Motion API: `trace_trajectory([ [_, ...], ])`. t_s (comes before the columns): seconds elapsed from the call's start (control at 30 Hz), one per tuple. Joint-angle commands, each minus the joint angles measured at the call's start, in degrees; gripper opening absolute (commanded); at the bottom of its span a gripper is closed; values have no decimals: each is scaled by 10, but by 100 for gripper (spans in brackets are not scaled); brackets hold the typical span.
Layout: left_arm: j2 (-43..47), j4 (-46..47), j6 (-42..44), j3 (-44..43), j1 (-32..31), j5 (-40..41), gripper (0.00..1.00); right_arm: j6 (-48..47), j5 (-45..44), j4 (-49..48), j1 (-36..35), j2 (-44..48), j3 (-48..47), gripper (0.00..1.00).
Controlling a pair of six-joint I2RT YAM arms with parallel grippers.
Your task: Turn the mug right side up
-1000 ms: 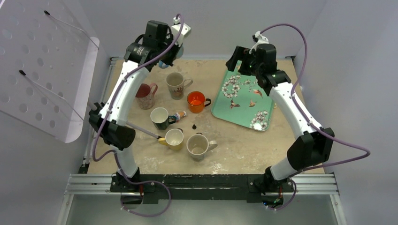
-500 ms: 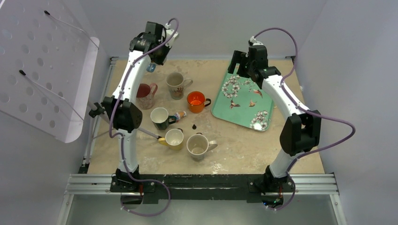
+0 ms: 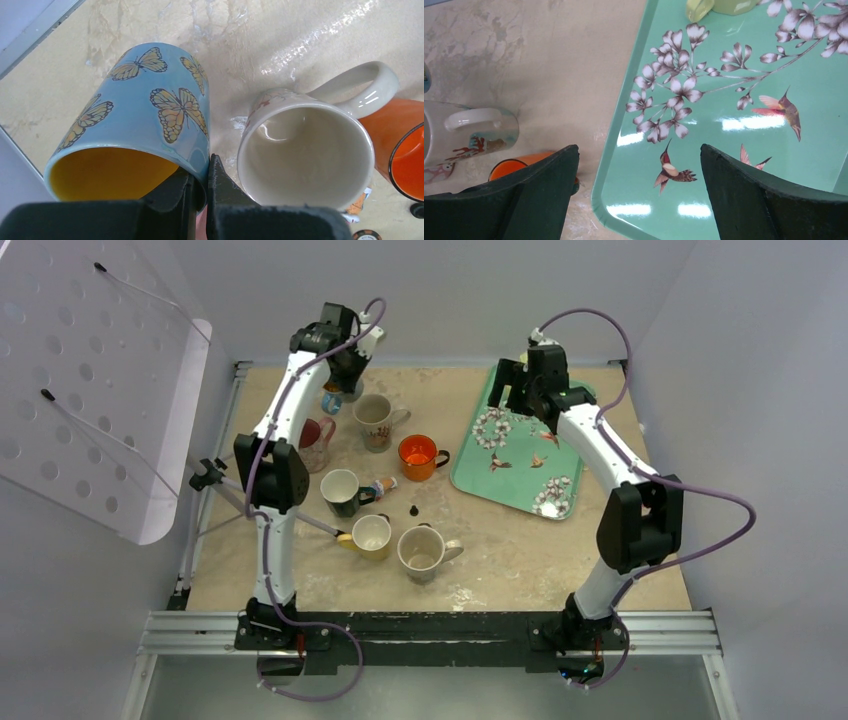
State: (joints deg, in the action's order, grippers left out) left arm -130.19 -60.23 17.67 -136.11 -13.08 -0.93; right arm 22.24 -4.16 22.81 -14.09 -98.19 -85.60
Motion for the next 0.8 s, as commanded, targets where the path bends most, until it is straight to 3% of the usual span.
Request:
trace_trajectory([
  [0.0,28,31,-10,-11,1,-19,0,-2,-13,-6,-1,30,10,95],
  [0.27,4,-8,-51,0,-3,-9,0,-12,-23,10,-1,45,26,95],
  [0.77,-21,-146,-23,-23,7,6,0,-12,-40,16,-1,57,47,95],
])
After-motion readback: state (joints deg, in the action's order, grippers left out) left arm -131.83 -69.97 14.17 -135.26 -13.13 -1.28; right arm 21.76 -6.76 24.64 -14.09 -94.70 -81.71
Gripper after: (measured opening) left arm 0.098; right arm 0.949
